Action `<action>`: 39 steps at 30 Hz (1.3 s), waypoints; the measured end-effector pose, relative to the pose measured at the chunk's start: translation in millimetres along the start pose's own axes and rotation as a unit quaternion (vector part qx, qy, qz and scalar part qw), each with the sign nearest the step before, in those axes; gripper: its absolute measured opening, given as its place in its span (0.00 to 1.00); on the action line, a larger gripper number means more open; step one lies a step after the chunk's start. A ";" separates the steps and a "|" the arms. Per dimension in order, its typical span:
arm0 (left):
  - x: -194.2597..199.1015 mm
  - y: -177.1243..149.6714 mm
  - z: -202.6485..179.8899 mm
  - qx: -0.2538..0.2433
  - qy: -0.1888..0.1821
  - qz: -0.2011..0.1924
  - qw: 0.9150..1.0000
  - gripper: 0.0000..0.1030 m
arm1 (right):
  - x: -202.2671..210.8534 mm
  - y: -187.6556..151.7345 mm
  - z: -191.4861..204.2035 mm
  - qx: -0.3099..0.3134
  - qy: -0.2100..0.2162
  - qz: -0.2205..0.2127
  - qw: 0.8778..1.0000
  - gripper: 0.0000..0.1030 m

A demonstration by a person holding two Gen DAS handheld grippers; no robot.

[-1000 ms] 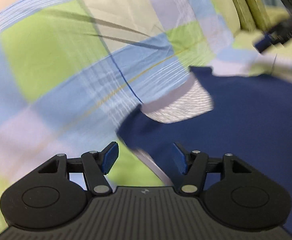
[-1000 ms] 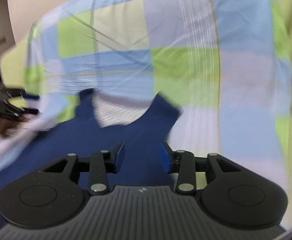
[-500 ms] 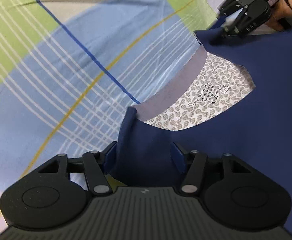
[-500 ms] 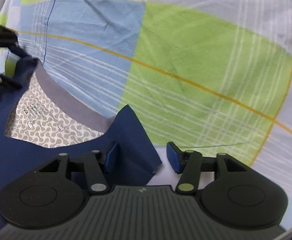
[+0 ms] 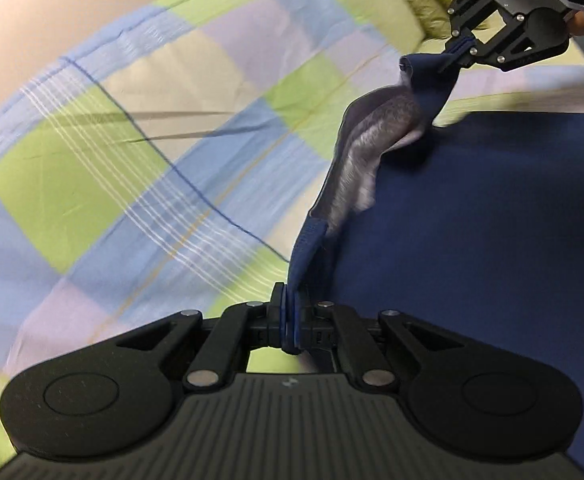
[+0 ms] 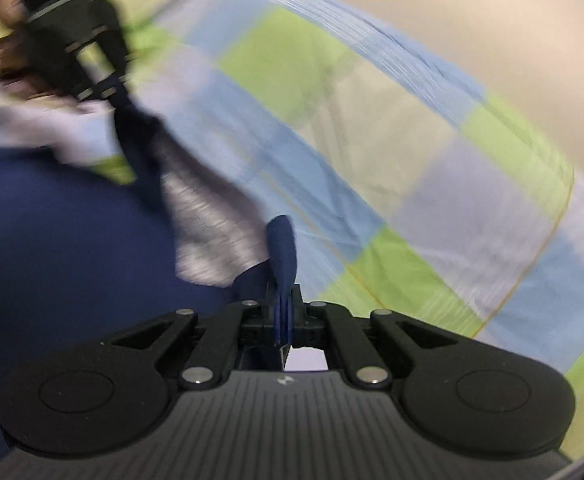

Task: Fold clothes

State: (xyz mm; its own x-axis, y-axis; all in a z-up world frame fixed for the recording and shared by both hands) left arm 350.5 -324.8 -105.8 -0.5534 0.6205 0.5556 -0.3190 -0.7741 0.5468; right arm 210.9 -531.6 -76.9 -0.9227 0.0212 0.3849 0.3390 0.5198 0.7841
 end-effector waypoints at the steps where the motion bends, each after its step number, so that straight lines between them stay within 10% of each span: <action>1: 6.8 -1.6 -9.5 0.001 -0.004 0.003 1.000 0.01 | 15.9 -4.1 12.1 0.000 0.005 0.006 1.000 0.01; 18: 48.1 -23.7 -126.1 -0.012 -0.066 0.043 0.997 0.01 | 93.6 -61.4 116.5 0.067 0.036 0.089 0.993 0.01; 39: 52.2 -31.2 -128.8 0.004 -0.085 0.064 0.994 0.01 | 112.0 -78.2 112.8 -0.011 0.058 0.120 0.991 0.10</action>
State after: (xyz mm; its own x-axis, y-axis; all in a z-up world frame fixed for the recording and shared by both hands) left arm 232.4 -284.4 -174.5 -0.4511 0.5304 0.7177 -0.2483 -0.8471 0.4699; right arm 60.3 -473.5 -150.1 -0.7886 0.0435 0.6134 0.5510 0.4927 0.6735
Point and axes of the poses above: each gripper's, at about its wrist camera, not at the fingertips, and x roughly against the way its jaws point, z to its left, y to its top, the point moved 8 cm from there along -x, roughly the way its jaws point, and after that the axes turned 10 degrees about -x, right-handed, at the moved point
